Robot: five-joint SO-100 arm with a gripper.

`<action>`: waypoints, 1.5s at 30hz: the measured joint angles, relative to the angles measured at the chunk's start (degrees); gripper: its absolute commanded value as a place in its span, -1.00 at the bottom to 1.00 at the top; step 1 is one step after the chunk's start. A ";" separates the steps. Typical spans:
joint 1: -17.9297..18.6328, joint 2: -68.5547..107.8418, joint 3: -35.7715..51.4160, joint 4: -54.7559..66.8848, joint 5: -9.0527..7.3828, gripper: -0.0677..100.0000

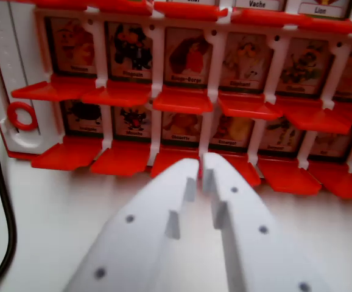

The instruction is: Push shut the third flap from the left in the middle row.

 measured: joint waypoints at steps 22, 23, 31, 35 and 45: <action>0.00 -17.67 -11.51 -2.90 0.00 -1.00; 0.00 -18.28 -11.95 -2.90 0.00 -1.00; 0.00 -22.06 -14.85 -4.13 0.00 -1.00; 0.00 -22.85 -16.70 -4.13 0.00 -1.00; 0.00 -23.20 -18.81 -4.13 0.70 -1.00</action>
